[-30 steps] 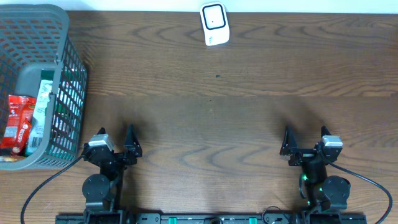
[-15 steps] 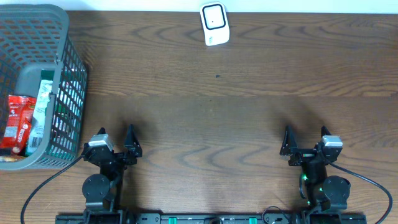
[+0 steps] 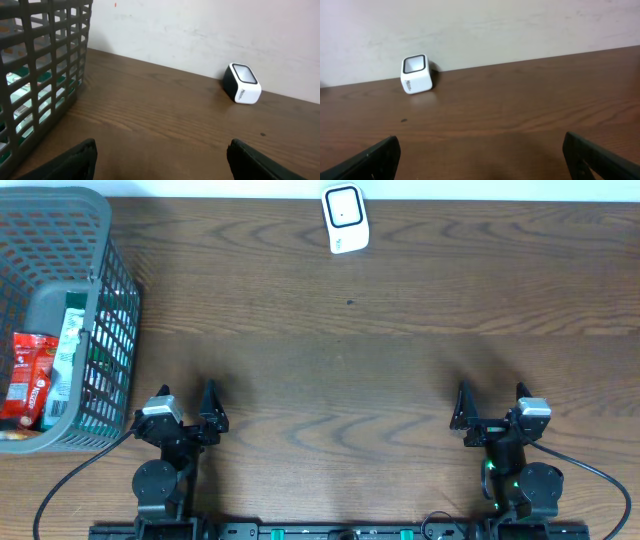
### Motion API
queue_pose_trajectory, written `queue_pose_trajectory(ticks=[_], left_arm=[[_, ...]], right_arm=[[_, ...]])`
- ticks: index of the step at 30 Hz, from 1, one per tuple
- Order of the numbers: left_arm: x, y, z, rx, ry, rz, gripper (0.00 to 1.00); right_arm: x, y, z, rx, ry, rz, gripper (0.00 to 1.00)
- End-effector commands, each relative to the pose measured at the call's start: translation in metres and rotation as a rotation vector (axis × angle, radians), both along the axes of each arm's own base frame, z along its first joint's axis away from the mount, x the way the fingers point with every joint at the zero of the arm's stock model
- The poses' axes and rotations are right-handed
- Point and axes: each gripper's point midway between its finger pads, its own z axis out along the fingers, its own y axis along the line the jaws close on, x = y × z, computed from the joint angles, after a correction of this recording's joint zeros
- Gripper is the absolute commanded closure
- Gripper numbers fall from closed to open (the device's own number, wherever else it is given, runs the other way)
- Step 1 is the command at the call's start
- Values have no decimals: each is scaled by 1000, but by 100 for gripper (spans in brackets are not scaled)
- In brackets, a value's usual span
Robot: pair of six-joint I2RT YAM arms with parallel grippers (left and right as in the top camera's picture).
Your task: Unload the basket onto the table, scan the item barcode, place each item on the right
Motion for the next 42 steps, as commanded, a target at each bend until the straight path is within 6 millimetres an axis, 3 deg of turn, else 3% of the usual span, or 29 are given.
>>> queue_pose_trajectory(ticks=[1,6,13,17,26,29,33,34,36,42], left_arm=[[0,-2,3,-28,-10,-10,16],[-8,-19,42,-32,-64,-109,16],[-25,-19,71,-47,42,-105,16],[-31,-19,100,-50,77,-105,16],[-20,-34,164,-137,152,-180,15],[-16,-37,176,-159,204,-193,16],[-19,-37,178,-172,332,-183,15],[-20,-37,178,-175,359,-181,5],[-23,-37,183,-174,402,-179,1],[-20,-32,228,-77,396,-177,1]], right_arm=[[0,2,-2,9,7,5,1],[0,2,-2,9,7,5,1],[0,2,-2,9,7,5,1],[0,2,-2,9,7,5,1],[0,2,-2,9,7,5,1],[0,2,-2,9,7,5,1],[0,2,-2,9,7,5,1],[0,2,-2,9,7,5,1],[0,2,-2,9,7,5,1],[0,2,-2,9,7,5,1]])
